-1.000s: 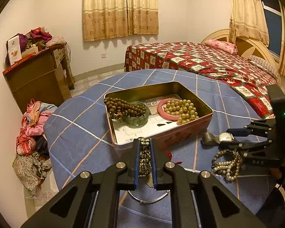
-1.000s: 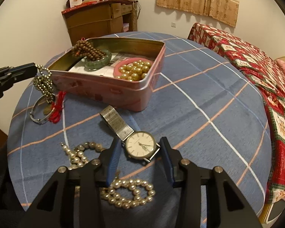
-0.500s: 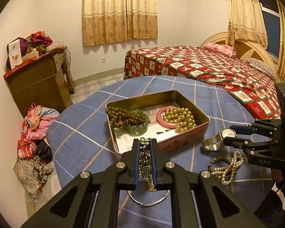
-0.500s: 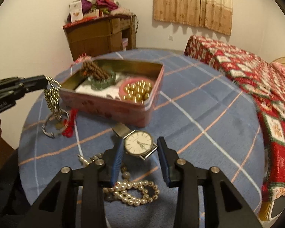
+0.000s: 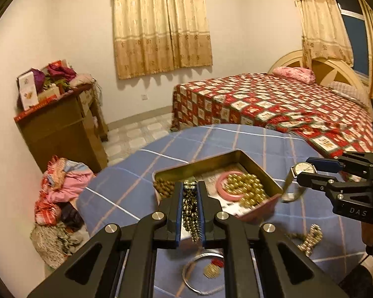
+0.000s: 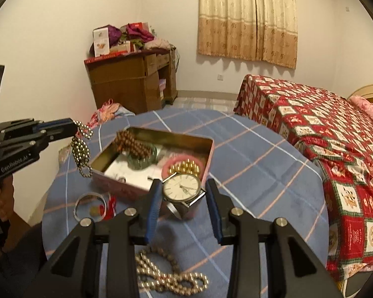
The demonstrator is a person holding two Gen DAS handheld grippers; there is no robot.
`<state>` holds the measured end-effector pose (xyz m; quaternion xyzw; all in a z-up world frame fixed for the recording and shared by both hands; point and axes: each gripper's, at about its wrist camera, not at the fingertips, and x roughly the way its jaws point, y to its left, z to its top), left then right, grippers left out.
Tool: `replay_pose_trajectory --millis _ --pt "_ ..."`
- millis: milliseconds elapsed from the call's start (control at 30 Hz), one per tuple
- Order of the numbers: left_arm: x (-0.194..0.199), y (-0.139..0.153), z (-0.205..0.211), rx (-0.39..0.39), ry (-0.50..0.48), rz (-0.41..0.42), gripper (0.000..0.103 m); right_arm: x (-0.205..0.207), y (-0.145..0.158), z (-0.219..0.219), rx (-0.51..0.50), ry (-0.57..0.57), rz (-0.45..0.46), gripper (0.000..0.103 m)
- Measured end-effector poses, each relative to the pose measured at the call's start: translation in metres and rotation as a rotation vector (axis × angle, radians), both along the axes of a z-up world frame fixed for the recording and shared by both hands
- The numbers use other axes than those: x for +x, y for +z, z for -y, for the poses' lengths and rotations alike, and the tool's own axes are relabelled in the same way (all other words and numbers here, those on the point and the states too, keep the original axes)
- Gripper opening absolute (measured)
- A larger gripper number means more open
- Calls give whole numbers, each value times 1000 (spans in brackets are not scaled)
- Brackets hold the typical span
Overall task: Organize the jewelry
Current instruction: 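Lower the bead strand and the watch into the tin box and open both grippers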
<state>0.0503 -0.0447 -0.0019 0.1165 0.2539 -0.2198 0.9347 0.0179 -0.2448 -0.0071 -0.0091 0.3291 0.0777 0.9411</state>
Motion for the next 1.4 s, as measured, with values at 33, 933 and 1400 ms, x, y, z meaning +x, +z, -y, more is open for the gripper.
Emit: replay_pose_trajectory --millis 33,933,1400 --pt "2 2 2 9 5 13 10 3 2 -1 0 -1 4 38" --pt "74 -29 30 102 62 -9 10 82 -12 -11 -38 -53 1 38" --pt "87 -79 37 221 66 -82 56 94 -47 -15 -99 -54 -112 70"
